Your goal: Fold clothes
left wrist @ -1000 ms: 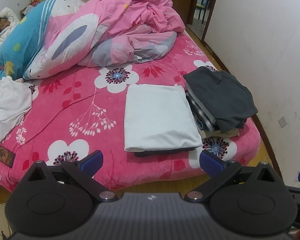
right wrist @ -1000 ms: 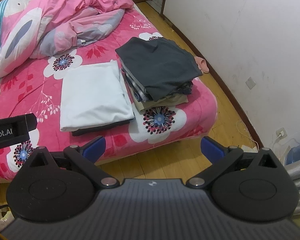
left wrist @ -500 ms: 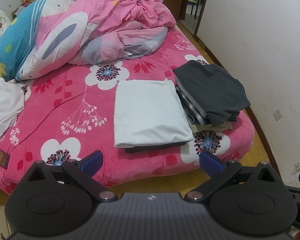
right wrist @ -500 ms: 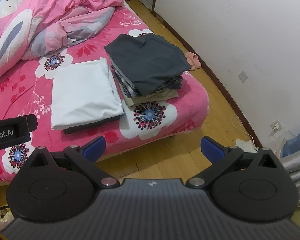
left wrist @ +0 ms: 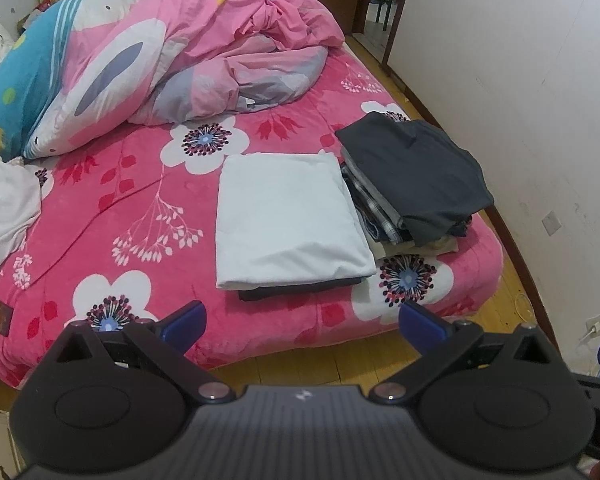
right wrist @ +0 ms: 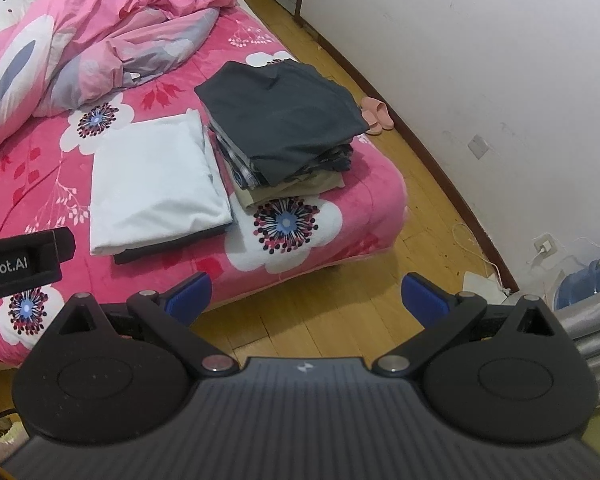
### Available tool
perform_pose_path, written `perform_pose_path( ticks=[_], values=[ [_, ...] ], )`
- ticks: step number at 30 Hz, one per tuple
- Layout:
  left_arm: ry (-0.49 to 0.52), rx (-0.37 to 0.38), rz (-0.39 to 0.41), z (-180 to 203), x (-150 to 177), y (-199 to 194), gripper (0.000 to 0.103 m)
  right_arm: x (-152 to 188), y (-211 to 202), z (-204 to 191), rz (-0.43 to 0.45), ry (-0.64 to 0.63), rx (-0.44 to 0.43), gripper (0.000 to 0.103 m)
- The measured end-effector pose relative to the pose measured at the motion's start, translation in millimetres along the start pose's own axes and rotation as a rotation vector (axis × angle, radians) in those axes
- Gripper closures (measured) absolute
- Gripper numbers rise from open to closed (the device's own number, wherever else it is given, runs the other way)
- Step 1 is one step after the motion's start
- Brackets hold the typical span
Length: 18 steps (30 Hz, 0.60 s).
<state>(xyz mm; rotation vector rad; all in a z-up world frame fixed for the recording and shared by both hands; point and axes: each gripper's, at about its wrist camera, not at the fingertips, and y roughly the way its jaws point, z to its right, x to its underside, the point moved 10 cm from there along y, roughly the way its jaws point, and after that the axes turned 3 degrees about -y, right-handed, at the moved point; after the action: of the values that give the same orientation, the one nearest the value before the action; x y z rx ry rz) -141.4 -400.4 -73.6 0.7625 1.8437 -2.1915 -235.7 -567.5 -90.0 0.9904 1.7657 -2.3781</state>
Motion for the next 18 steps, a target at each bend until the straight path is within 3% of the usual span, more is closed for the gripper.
perform_pose_path(
  ticks=[18],
  values=[
    [0.010, -0.008, -0.013, 4.2, -2.6, 5.7, 0.000, -0.9, 5.1, 0.6, -0.011, 0.009, -0.006, 0.001]
  ],
)
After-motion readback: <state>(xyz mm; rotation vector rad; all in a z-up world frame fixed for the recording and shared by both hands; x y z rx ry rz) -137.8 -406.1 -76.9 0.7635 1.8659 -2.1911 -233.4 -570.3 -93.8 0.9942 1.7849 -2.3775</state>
